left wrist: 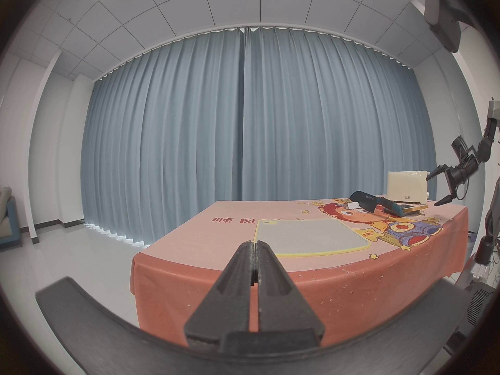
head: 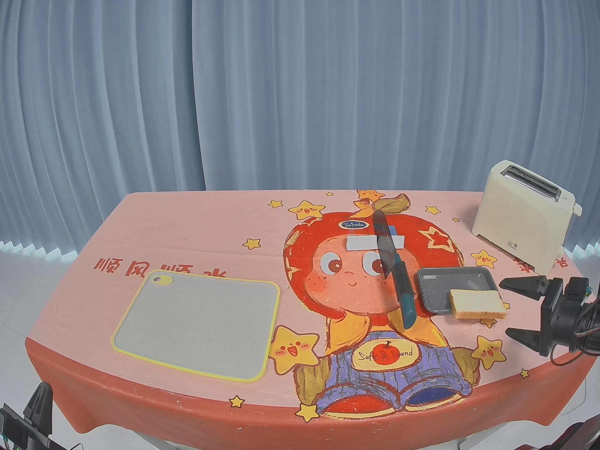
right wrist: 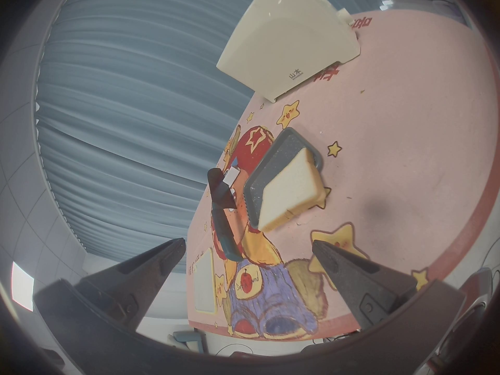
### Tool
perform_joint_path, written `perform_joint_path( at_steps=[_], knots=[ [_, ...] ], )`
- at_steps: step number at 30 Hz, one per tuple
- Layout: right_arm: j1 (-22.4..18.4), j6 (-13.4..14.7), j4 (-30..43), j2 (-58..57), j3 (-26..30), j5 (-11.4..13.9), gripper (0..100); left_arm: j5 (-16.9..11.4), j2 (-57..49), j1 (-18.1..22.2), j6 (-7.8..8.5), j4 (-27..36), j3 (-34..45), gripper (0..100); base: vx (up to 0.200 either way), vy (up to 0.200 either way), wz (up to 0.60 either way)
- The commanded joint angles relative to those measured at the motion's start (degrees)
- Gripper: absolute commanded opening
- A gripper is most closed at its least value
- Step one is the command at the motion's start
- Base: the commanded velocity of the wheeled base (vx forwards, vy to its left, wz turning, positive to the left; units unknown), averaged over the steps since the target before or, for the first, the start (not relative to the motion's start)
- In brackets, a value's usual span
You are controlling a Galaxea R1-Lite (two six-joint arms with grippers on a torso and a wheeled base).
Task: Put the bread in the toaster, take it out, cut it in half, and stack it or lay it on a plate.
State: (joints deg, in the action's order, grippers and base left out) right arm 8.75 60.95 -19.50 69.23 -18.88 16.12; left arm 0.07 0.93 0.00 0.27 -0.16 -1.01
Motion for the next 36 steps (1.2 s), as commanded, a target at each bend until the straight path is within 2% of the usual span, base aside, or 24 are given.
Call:
perform_joint_path(
  at_steps=[1, 20, 25, 36],
  knots=[
    [0.1, 1.4, -2.6, 5.8, -0.5, 0.6, 100, 0.0, -0.9, 0.0, 0.00, 0.0, 1.0, 0, 0.000, 0.000, 0.00],
    [-0.6, 2.2, -4.3, 14.5, -3.5, 0.6, 100, 0.0, -0.9, 0.0, 0.00, 0.0, 1.0, 0, 0.000, 0.000, 0.00],
    [-1.8, 3.6, -4.3, 15.8, -5.0, 0.7, 100, 0.0, -0.9, 0.0, 0.00, 0.0, 1.0, 0, 0.000, 0.000, 0.00],
    [-3.2, 3.6, -4.3, 16.6, -5.9, 1.6, 100, 0.0, -0.9, 0.0, 0.00, 0.0, 1.0, 0, 0.000, 0.000, 0.00]
  ],
)
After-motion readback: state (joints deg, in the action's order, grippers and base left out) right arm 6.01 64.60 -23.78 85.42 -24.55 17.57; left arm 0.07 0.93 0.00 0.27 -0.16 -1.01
